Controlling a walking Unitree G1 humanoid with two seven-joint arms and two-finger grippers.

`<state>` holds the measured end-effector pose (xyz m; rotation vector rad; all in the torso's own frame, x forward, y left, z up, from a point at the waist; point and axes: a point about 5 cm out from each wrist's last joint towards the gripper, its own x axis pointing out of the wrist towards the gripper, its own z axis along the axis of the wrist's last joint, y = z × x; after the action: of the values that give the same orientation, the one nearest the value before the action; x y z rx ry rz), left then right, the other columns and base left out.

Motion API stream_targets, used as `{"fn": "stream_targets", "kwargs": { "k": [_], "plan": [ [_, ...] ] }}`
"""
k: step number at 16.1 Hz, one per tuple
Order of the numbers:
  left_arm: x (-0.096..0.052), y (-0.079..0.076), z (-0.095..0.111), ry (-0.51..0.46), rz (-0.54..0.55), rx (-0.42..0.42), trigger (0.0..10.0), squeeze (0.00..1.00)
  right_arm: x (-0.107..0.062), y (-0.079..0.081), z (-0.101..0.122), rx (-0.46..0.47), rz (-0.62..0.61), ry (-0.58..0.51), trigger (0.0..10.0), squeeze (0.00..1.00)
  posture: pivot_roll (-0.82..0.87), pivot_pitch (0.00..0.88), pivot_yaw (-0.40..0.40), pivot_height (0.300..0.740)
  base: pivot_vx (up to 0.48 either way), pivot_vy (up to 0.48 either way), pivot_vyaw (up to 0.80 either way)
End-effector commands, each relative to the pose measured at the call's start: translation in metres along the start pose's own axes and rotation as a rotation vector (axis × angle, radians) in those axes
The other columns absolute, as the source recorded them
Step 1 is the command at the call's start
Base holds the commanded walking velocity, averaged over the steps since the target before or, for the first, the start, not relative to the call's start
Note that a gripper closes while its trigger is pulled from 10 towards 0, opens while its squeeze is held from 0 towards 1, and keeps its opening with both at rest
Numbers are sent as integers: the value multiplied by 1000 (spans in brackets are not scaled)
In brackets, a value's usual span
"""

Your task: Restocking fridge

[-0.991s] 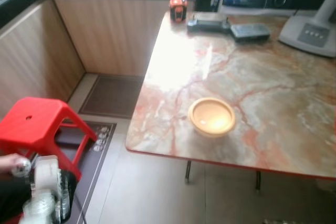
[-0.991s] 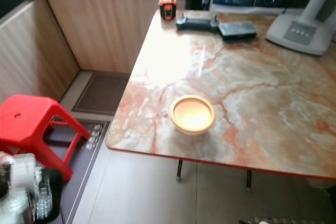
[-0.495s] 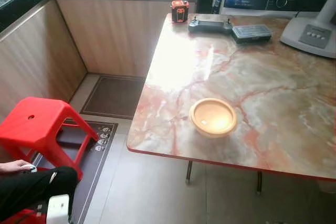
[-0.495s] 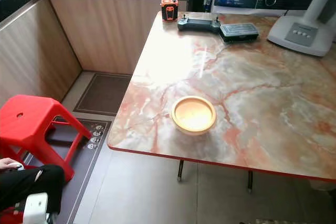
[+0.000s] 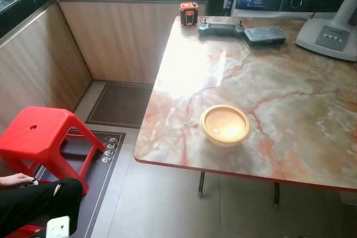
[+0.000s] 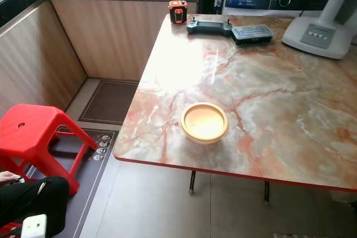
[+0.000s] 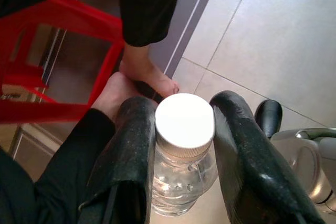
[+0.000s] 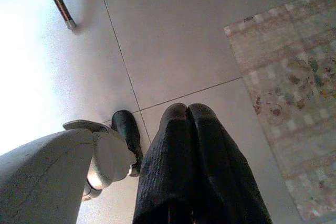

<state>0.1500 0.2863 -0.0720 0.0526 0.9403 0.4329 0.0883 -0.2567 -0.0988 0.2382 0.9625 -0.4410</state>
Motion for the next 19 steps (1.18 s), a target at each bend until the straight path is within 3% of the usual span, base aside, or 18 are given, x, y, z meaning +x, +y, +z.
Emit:
{"fn": "stream_targets", "kwargs": {
  "k": [1, 6, 9, 16, 19],
  "plan": [
    [-1, 8, -6, 26, 23, -10, 10000, 0, -1, -2, -4, 9, -11, 13, 10000, 0, 32, 52, 23, 740, 0, 326, 0],
    [-2, 6, -12, 47, 13, -13, 10000, 0, -1, -3, -3, 11, -14, 16, 10000, 0, 29, 59, 19, 740, 0, 309, 0],
    [-3, 5, -17, 60, 12, -6, 10000, 0, -1, -3, -4, 13, -12, 22, 10000, 0, 28, 63, 15, 740, 0, 0, -142],
    [-3, 3, -18, 66, 3, -28, 10000, 0, -1, -3, -3, 3, -8, 32, 10000, 0, 35, 64, 7, 740, 0, 0, -800],
    [-3, 0, -17, 68, -9, -1, 10000, 0, 0, -3, -3, -11, -2, 37, 10000, 0, 36, 64, 5, 740, 0, 0, -788]
  ]
}}
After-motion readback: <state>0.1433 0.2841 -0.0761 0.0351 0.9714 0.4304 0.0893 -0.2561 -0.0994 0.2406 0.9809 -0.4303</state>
